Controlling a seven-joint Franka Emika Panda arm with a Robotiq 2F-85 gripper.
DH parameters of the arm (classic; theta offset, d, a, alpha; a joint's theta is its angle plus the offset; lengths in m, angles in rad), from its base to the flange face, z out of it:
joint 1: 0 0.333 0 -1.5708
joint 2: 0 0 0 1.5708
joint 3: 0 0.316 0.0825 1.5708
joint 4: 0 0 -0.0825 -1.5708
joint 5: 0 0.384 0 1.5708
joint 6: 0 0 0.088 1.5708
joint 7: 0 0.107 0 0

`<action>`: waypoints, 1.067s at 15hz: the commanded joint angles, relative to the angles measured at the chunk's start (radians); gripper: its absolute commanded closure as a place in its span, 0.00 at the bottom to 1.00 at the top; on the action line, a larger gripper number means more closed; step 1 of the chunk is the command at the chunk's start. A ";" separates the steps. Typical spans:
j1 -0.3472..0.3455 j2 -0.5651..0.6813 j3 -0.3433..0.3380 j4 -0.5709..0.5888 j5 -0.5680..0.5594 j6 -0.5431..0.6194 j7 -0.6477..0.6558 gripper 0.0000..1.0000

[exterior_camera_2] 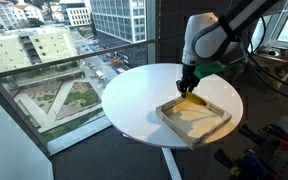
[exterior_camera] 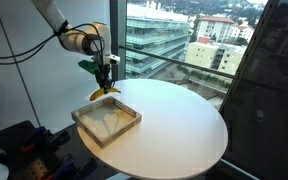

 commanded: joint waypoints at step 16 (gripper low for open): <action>-0.020 0.069 -0.005 -0.076 0.027 0.144 -0.059 0.84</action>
